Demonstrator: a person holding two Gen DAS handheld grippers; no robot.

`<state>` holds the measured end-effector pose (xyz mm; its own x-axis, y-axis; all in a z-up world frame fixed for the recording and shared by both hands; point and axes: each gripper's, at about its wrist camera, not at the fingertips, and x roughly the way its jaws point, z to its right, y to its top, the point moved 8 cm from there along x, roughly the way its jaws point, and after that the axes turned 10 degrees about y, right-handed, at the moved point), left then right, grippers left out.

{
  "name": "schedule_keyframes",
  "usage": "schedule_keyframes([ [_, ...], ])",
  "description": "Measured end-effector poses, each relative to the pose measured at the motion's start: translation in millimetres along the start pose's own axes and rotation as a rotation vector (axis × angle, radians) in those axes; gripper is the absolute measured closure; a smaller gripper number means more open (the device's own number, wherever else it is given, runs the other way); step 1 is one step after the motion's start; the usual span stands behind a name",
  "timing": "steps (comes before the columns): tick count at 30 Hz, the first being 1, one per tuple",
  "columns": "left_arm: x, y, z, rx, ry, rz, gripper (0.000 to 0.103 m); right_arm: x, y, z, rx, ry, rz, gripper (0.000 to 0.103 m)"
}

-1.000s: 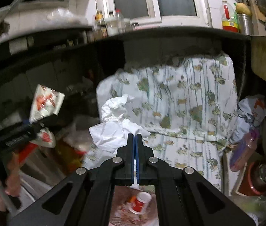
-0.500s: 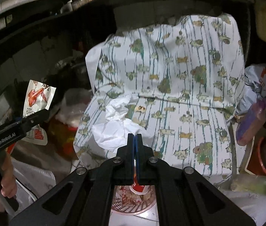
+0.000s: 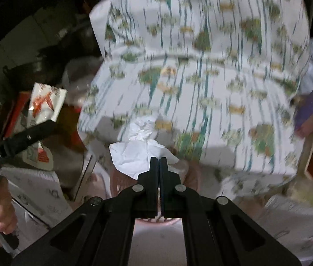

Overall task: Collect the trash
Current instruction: 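Open right tool to drop tissue into basket while left tool drops packet there, then lift both open tools away from the basket toward the cloth-covered stool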

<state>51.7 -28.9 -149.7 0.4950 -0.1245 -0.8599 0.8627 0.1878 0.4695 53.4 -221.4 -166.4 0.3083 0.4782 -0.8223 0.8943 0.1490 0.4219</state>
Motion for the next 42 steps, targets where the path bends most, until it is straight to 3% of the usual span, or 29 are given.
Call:
schedule_keyframes([
  [3,22.5,-16.5,4.0,-0.014,-0.019,-0.086,0.042,19.0,-17.3,8.5,0.048,0.022,-0.093,0.102],
  [7,39.3,-26.8,17.9,0.003,-0.052,-0.14,0.042,32.0,-29.6,14.3,0.069,0.021,-0.14,0.102],
  [12,59.9,-35.7,23.4,-0.053,-0.105,-0.219,0.042,44.9,-37.9,21.2,0.103,0.019,-0.186,0.1],
  [14,62.0,-34.4,24.8,-0.072,-0.122,-0.219,0.036,47.2,-37.8,24.2,0.129,0.032,-0.193,0.1],
  [15,60.7,-32.2,25.2,-0.081,-0.131,-0.212,0.025,46.9,-37.2,26.4,0.14,0.034,-0.192,0.1],
  [16,58.3,-29.3,25.1,-0.088,-0.134,-0.193,0.018,46.5,-35.2,28.4,0.145,0.031,-0.187,0.1],
  [20,42.2,-14.7,24.6,-0.057,-0.096,-0.111,0.017,40.3,-27.9,28.5,0.146,0.043,-0.153,0.097],
  [25,11.4,3.3,22.2,-0.029,-0.07,0.008,0.017,38.4,-23.6,18.1,0.13,0.082,-0.128,0.079],
  [28,-15.2,15.2,18.5,0.018,-0.015,0.114,0.014,32.8,-19.1,11.7,0.104,0.08,-0.094,0.07],
  [33,-58.4,31.6,10.7,0.082,0.105,0.314,0.0,9.8,-4.7,11.2,0.058,0.016,0.017,0.062],
  [40,-93.9,43.0,-8.1,0.045,0.146,0.432,0.0,-19.5,15.3,15.0,0.052,-0.035,0.159,0.043],
  [42,-102.0,45.3,-12.5,0.046,0.162,0.455,0.0,-30.6,21.2,16.3,0.055,-0.057,0.213,0.031],
])
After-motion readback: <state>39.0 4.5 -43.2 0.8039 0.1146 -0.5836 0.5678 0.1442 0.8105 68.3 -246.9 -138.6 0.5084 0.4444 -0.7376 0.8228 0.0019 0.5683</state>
